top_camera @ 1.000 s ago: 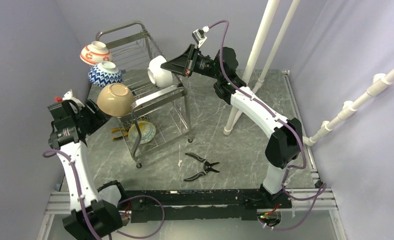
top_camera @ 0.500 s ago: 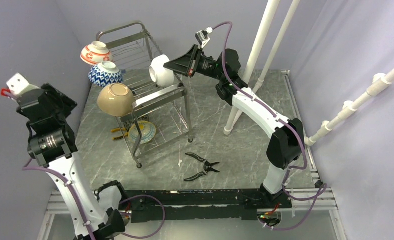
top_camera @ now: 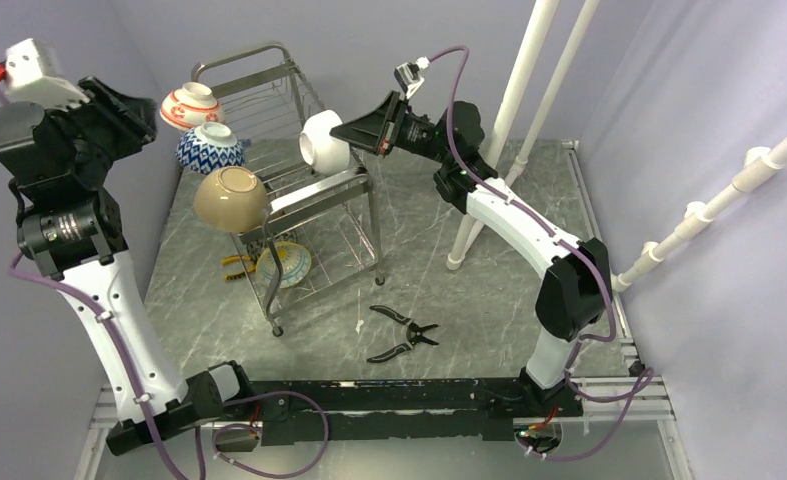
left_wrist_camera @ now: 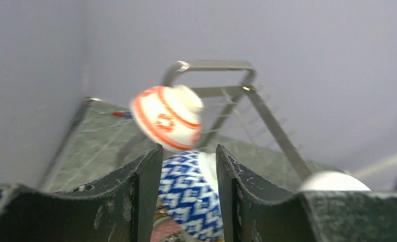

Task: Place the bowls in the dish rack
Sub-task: Turn the bowl upside down on the dish rack.

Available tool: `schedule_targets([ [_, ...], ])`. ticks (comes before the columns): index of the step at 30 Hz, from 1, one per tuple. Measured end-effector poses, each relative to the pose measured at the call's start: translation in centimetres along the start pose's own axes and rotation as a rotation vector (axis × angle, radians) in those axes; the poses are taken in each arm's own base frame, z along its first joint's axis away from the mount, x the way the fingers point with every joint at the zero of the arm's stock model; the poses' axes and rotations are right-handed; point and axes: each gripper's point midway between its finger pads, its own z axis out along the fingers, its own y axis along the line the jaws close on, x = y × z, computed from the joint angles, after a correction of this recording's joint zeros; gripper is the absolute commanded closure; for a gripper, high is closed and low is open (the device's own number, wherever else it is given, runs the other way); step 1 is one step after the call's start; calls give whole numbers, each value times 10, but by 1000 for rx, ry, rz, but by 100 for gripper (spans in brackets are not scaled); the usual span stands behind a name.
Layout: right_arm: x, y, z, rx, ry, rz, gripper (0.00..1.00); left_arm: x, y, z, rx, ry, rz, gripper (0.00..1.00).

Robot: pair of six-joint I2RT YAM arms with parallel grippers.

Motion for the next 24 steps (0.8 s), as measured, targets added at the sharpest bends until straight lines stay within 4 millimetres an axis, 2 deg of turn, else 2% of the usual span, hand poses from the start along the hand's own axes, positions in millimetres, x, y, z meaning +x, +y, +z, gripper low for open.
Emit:
schedule_targets([
  [3,0,0,-2,-3,-3,1,100,8,-34,6,168,33,-12,54],
  [8,1,1,-5,-11,-13,2,99,20,-92,4,421,84,-14,55],
  [14,1,1,-9,-24,-26,5,96,65,-159,5,651,215,5,55],
  [20,-1,0,-15,-13,-51,21,90,108,-202,2,770,323,37,55],
  [24,-3,-2,-20,-9,-81,24,79,133,-219,0,800,381,75,54],
])
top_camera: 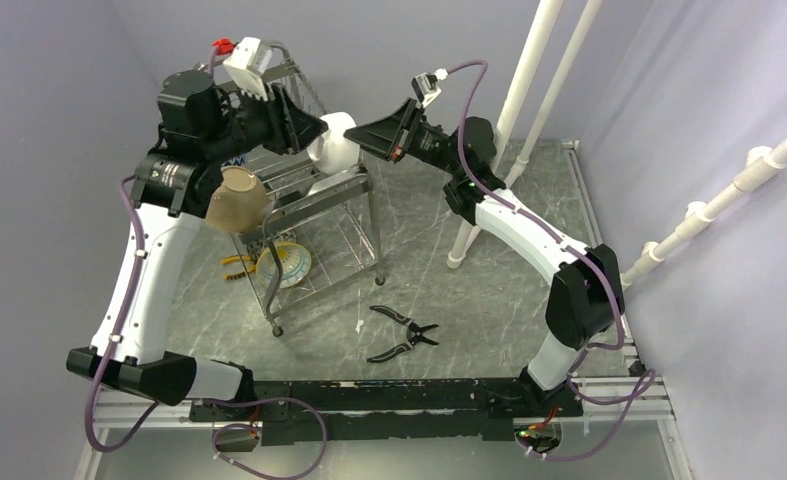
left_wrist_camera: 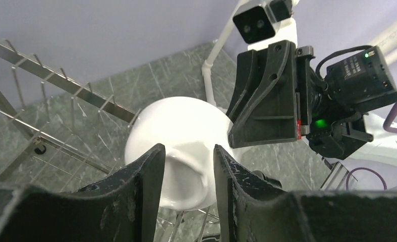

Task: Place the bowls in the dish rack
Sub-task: Turn the bowl upside down on the dish rack.

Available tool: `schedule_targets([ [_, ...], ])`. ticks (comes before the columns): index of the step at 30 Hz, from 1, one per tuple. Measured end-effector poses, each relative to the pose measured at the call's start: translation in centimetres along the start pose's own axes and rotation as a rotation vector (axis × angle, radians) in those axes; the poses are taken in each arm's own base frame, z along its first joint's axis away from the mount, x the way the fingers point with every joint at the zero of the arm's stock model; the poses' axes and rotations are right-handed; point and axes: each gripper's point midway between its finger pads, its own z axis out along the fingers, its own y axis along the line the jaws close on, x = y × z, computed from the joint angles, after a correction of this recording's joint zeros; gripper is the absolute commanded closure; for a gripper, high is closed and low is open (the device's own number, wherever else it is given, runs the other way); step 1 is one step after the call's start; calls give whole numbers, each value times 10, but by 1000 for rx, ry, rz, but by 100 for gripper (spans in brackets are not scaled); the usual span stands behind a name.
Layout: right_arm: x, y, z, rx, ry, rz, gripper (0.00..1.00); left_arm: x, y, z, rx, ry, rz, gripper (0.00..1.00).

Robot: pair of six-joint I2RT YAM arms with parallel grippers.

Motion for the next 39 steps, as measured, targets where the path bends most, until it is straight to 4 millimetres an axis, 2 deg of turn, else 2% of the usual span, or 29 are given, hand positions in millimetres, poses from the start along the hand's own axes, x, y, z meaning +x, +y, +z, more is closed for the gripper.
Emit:
schedule_targets([
  [5,-11,-9,-9,23,-26,-9,56,14,-4,8,-12,43,26,53],
  [10,-27,-36,-21,108,-62,-2,42,15,-4,10,-26,42,46,53],
  [15,-25,-48,-19,148,-54,6,23,16,-1,11,-49,41,65,50],
  [21,-28,-48,-16,171,-52,-23,7,20,6,11,-74,46,82,38],
  [22,-30,-46,-15,173,-55,-34,3,21,7,10,-79,46,84,32],
  [23,-32,-45,-14,176,-58,-42,1,21,7,9,-84,43,88,21],
  [25,-38,-41,-12,181,-68,-67,0,23,8,4,-94,36,95,9],
  [26,-41,-39,-10,180,-72,-83,0,22,7,0,-98,30,101,7],
  [31,-54,-31,1,186,-85,-166,0,11,-2,-21,-106,-44,135,6],
  [35,-56,-29,14,174,-68,-218,0,-6,-13,-40,-101,-122,168,6],
  [39,-60,-28,32,168,-30,-268,0,-12,-18,-53,-105,-167,183,6],
])
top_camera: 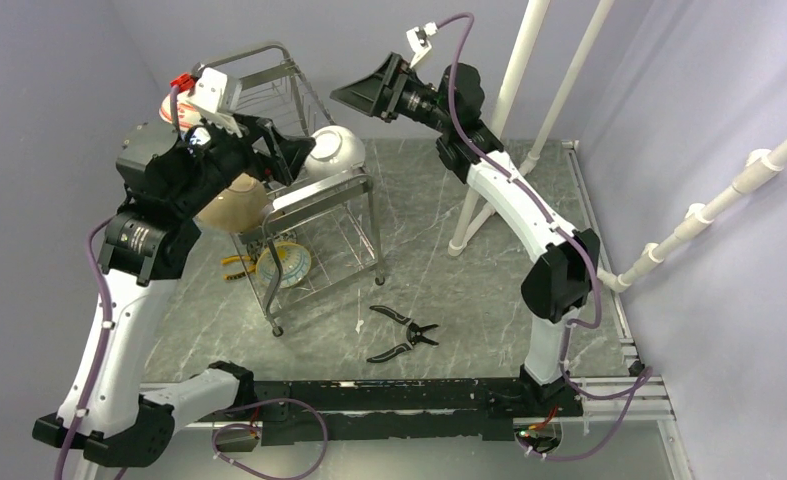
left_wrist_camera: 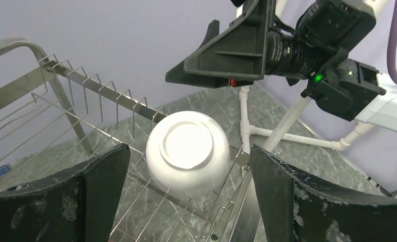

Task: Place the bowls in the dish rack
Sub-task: Turn the bowl upside down on the dish rack.

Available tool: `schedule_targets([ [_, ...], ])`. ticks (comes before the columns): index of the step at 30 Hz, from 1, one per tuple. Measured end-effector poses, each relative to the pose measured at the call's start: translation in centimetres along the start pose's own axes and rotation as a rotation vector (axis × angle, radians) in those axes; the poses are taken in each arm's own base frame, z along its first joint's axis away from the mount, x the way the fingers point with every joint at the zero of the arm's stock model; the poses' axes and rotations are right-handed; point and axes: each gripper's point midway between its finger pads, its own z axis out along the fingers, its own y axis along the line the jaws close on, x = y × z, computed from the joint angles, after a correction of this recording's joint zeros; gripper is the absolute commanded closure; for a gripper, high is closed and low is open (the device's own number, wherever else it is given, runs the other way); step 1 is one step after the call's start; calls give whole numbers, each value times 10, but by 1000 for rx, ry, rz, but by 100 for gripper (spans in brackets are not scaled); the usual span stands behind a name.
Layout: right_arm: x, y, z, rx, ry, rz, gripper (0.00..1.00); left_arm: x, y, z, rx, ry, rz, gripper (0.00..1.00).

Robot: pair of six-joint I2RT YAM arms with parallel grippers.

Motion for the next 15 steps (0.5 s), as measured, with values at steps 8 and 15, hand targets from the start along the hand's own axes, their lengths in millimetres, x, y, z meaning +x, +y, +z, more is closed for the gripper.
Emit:
schedule_targets([
  [8,4,28,17,-25,92,-135,0,15,10,-16,-67,2,4,6],
  [15,35,77,20,-28,157,-315,0,15,16,-57,-165,-49,10,6],
])
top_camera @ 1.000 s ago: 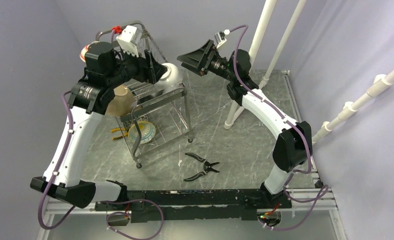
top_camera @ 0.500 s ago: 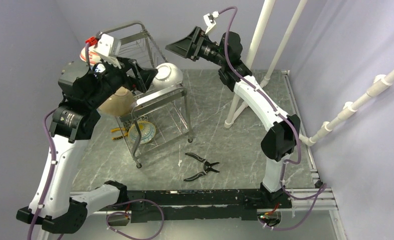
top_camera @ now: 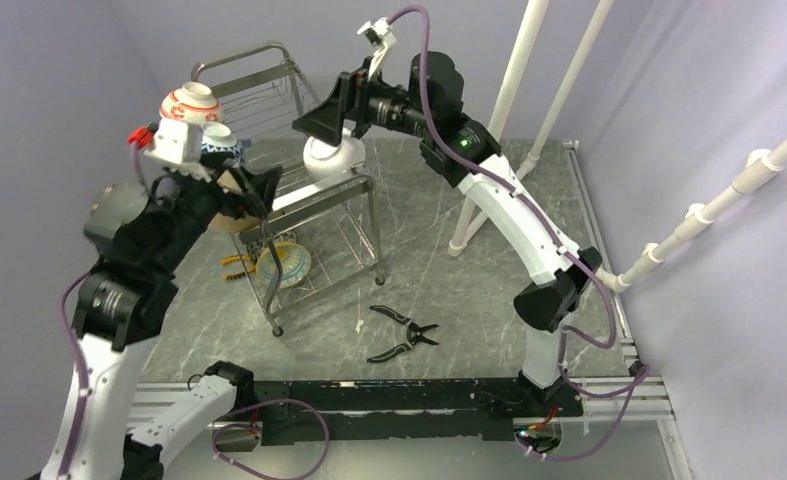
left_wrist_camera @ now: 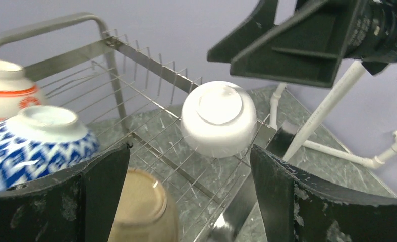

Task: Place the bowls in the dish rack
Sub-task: Reset both arms

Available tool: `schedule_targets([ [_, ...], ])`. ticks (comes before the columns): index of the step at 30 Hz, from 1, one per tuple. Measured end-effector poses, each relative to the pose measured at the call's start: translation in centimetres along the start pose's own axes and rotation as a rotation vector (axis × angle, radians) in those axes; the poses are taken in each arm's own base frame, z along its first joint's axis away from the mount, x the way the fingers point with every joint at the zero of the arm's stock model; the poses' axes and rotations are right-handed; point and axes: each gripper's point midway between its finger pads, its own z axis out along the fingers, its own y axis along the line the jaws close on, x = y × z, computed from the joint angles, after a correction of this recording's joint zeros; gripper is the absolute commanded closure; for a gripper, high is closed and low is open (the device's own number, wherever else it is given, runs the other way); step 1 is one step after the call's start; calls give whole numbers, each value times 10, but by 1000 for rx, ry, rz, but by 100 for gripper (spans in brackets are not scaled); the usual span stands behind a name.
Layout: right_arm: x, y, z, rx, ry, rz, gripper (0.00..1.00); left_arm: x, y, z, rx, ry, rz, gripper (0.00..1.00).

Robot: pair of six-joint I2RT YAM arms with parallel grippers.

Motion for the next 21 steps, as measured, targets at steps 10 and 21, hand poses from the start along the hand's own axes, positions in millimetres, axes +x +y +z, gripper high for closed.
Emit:
schedule_targets([
  [10,31,46,-49,123,32,-142,0,-19,20,-100,-181,-123,-48,6],
  [21,82,39,-144,304,-4,-134,0,85,45,-177,-393,45,-303,6],
])
